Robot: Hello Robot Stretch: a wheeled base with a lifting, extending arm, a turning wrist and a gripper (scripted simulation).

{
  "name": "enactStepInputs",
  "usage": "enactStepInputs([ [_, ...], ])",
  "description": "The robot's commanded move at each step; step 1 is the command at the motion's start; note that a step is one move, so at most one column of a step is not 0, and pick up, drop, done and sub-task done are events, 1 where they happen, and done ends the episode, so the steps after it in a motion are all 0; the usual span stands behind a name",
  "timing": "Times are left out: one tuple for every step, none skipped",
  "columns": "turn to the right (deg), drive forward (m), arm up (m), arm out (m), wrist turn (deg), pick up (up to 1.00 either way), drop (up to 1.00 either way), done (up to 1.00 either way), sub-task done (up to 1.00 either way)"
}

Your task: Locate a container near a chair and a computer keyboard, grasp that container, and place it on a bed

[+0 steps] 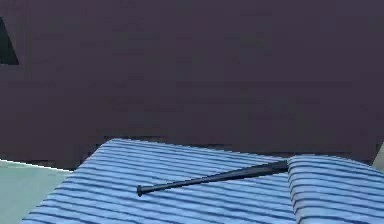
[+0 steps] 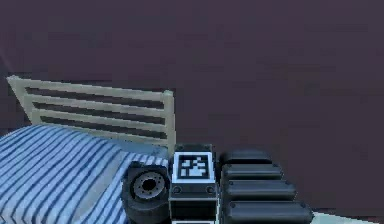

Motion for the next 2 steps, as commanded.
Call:
enactStepInputs([
  [-45.0, 0.00, 0.00, 0.00, 0.0, 0.00, 0.00, 0.00, 0.00],
  [-15.0, 0.00, 0.00, 0.00, 0.0, 0.00, 0.00, 0.00, 0.00],
])
